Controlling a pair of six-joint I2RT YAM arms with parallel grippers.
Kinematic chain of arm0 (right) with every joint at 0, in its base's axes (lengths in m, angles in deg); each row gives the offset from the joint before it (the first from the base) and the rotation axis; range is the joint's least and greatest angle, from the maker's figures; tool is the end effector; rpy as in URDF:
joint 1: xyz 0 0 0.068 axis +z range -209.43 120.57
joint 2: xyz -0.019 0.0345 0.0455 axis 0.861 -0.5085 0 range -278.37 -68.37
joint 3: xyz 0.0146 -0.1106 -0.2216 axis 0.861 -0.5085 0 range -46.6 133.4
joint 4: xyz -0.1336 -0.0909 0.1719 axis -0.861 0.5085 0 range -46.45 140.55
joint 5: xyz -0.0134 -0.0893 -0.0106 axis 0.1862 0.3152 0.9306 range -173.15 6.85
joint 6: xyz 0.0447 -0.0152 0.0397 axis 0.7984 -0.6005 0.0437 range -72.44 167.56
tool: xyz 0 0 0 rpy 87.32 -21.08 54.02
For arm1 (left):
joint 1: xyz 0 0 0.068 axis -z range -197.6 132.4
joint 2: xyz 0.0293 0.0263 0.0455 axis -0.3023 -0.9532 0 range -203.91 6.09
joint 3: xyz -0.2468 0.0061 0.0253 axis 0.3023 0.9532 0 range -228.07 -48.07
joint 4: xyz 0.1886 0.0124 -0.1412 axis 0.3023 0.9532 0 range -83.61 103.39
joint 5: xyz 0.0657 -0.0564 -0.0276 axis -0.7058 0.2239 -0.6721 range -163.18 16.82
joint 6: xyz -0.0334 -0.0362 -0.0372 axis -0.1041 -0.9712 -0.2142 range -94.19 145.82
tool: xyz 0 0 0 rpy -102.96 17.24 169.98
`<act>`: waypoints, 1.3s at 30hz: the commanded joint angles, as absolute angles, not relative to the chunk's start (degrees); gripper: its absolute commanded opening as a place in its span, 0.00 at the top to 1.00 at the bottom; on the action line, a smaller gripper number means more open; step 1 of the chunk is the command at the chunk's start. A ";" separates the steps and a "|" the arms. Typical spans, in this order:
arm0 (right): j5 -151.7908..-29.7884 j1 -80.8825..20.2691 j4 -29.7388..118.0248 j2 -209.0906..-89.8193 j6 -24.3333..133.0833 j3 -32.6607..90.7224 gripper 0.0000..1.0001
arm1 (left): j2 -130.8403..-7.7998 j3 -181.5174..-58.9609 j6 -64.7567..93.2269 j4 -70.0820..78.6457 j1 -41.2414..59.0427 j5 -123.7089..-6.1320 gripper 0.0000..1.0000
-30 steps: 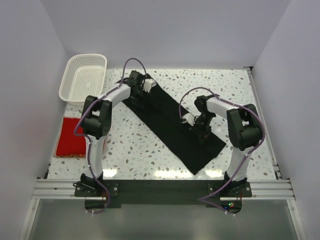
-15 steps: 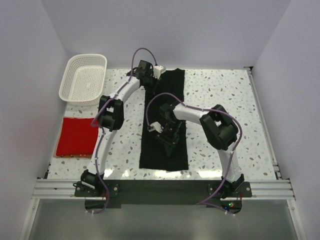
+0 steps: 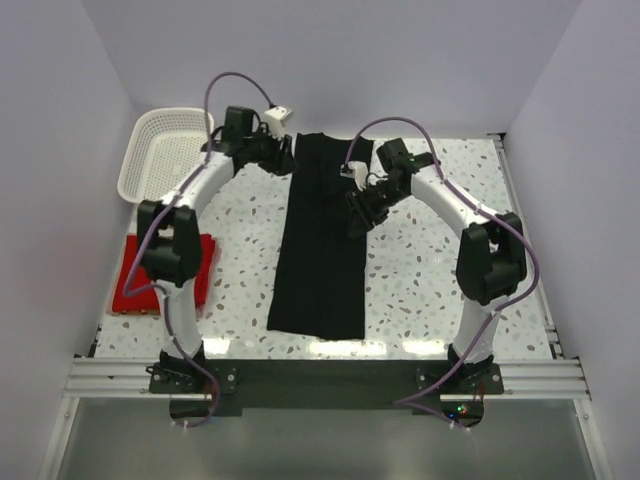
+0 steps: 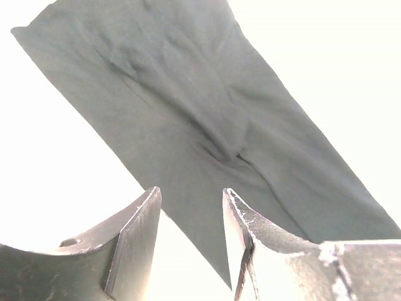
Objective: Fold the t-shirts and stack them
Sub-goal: Fold the tshirt
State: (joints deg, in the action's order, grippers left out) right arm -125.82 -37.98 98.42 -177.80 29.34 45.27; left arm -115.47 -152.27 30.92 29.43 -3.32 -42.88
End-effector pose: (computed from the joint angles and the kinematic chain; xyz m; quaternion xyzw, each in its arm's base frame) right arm 0.3212 0.1602 0.2267 -0.3647 0.8470 0.3634 0.1321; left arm 0.4374 -0.1355 0.2350 0.2556 0.8453 -0.2689 0.3846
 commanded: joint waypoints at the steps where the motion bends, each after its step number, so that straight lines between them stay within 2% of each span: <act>1: -113.66 -36.76 91.28 -177.00 31.83 46.12 0.62 | -100.90 -140.30 36.25 29.67 -5.65 -30.83 0.51; 6: -107.94 -37.99 90.57 -185.51 32.79 53.57 0.64 | -81.92 -115.11 57.16 35.29 -1.53 -29.41 0.50; 9: -106.44 -38.25 90.40 -189.64 33.76 57.53 0.65 | -69.19 -104.54 71.39 40.65 3.57 -31.08 0.50; 14: -102.76 -38.34 88.55 -194.23 34.55 59.21 0.66 | -62.74 -96.24 81.53 41.72 13.32 -32.92 0.56; 19: -101.78 -38.34 87.85 -196.60 34.38 58.43 0.67 | -62.29 -90.53 79.17 31.82 29.11 -40.73 0.56; 28: -100.98 -38.34 86.53 -198.37 34.20 56.85 0.68 | -71.76 -91.31 72.22 16.06 46.89 -49.19 0.52; 34: -101.78 -38.25 85.47 -198.45 34.90 56.40 0.68 | -81.79 -98.25 72.22 15.61 51.65 -49.01 0.51; 37: -101.61 -38.43 85.03 -198.28 34.73 55.53 0.68 | -86.19 -101.68 72.39 16.32 51.66 -49.45 0.59; 39: -101.43 -38.51 84.86 -198.28 34.55 55.00 0.68 | -87.51 -102.56 72.83 15.79 51.66 -49.80 0.59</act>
